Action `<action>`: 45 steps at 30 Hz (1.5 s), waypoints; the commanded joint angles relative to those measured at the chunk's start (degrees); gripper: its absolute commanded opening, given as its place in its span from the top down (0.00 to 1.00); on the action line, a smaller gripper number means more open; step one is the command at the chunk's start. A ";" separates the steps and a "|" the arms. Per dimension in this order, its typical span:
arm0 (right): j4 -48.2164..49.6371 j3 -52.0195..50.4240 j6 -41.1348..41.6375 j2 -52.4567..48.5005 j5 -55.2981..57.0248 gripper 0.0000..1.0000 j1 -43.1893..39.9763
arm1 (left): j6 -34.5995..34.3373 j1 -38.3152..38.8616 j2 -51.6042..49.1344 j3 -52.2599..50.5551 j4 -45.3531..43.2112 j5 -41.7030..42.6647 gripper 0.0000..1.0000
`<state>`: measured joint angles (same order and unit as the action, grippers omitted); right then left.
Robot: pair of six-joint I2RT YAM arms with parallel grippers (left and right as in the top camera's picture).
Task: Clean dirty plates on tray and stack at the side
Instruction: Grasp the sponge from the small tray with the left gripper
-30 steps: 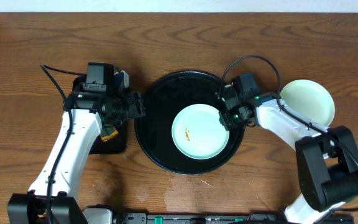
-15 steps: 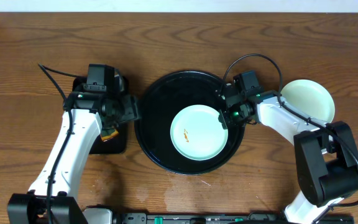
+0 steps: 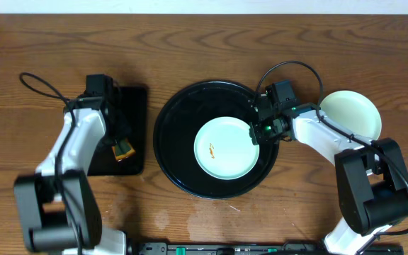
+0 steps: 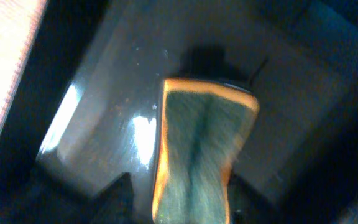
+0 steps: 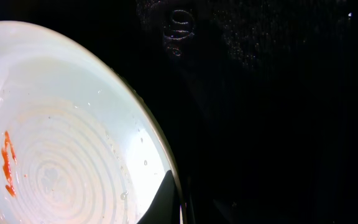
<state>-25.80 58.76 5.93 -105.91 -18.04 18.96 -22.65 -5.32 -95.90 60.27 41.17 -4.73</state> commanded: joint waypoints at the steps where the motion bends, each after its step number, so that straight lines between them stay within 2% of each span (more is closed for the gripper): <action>1: -0.15 -0.72 1.38 -2.43 7.06 0.99 -0.50 | 2.97 -0.76 -5.11 -0.39 -1.64 7.50 0.61; 4: -0.13 -0.72 2.12 -2.43 7.04 0.99 -0.50 | 4.72 -0.76 -8.55 -0.39 -3.48 8.17 0.63; 6: -0.13 -0.72 2.25 -2.43 7.02 0.99 -0.48 | 4.85 -0.79 -10.25 -0.39 -4.37 8.20 0.75; 7: -0.13 -0.72 2.25 -2.43 7.02 0.99 -0.50 | 4.85 -0.76 -10.71 -0.37 -4.66 8.22 0.87; 8: -0.13 -0.72 2.25 -2.43 7.02 0.99 -0.50 | 4.85 -0.76 -10.93 -0.37 -4.74 8.48 0.92; 14: -0.42 -0.72 2.23 -2.43 6.56 0.99 -0.50 | 5.31 -1.18 -7.63 3.93 0.63 9.25 0.93; 15: -0.55 -0.72 2.23 -2.43 6.54 0.99 -0.50 | 5.49 -1.25 -6.49 5.03 1.75 9.27 0.91; 19: -0.57 -0.72 2.23 -2.43 6.54 0.99 -0.50 | 5.49 -1.25 -1.46 6.62 4.44 9.27 0.64; 21: -0.55 -0.72 2.21 -2.43 6.56 0.99 -0.50 | 5.49 -1.18 0.00 6.60 5.77 9.27 0.58; 28: -0.55 -0.72 2.21 -2.43 6.56 0.99 -0.50 | 3.19 -1.03 -0.61 2.73 7.74 9.53 0.56; 35: -0.28 -0.72 2.45 -2.43 6.54 0.99 -0.50 | 2.62 1.20 -2.36 -6.16 0.26 14.19 0.57; 37: -0.26 -0.72 2.43 -2.43 6.40 0.99 -0.50 | 2.64 1.66 -2.62 -7.58 -2.12 14.14 0.65; 40: -0.28 -0.72 2.43 -2.43 6.43 0.99 -0.50 | 2.60 1.66 -2.69 -8.61 -4.46 12.81 0.92; 45: -0.22 -0.72 2.45 -2.43 5.73 0.99 -0.50 | 2.82 1.36 -2.45 -6.10 -1.99 6.05 0.93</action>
<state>-25.85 58.76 7.18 -105.91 -18.00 18.96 -19.68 -3.81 -97.73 52.82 37.26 6.85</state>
